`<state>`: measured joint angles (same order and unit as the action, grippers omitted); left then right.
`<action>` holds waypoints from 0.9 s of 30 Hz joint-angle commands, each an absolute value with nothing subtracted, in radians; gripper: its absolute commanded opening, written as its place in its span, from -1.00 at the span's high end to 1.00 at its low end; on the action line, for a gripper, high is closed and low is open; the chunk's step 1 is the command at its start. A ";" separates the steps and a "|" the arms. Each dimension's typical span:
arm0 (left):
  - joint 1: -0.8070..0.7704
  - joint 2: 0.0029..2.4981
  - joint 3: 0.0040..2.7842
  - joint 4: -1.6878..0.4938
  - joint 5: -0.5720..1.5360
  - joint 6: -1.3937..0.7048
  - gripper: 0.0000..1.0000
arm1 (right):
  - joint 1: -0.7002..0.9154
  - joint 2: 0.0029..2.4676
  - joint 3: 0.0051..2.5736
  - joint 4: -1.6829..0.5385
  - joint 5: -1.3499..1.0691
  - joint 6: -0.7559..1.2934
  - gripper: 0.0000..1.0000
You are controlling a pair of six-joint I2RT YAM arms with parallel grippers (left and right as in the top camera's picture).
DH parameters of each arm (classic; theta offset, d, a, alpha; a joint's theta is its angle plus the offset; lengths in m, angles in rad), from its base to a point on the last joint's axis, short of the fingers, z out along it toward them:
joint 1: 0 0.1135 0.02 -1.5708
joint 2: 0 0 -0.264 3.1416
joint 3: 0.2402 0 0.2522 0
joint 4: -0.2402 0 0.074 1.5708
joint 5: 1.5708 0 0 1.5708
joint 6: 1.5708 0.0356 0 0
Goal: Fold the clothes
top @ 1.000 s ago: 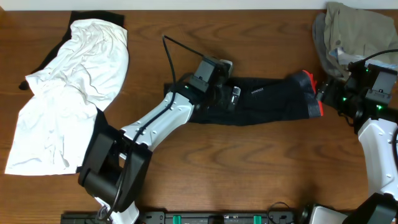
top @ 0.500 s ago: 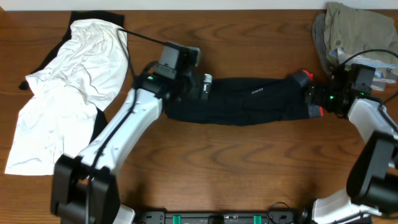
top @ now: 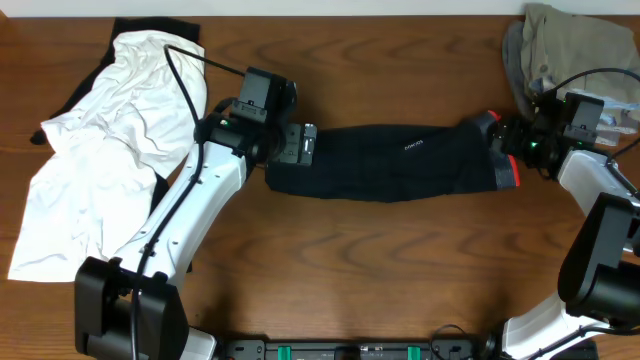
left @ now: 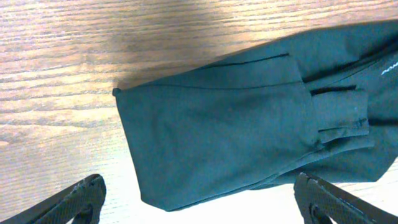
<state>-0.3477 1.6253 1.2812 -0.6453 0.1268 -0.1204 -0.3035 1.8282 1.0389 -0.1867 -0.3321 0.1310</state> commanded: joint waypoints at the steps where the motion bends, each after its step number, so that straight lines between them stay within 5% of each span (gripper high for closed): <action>1: -0.344 1.626 1.294 -0.648 0.110 -0.097 -0.96 | -0.294 1.861 1.058 -0.182 -0.364 0.172 -0.68; 13: -0.344 1.627 1.294 -0.658 0.089 -0.079 -0.96 | -0.301 2.004 1.058 -0.144 -0.379 0.292 -0.62; 27: -0.344 1.627 1.294 -0.658 0.089 -0.079 -0.96 | -0.368 2.003 1.059 -0.445 -0.415 0.297 0.00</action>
<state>-0.3477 1.6253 1.2812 -0.6540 0.1005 -0.0963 -0.3435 1.9446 1.1114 -0.3908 -0.4759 0.2855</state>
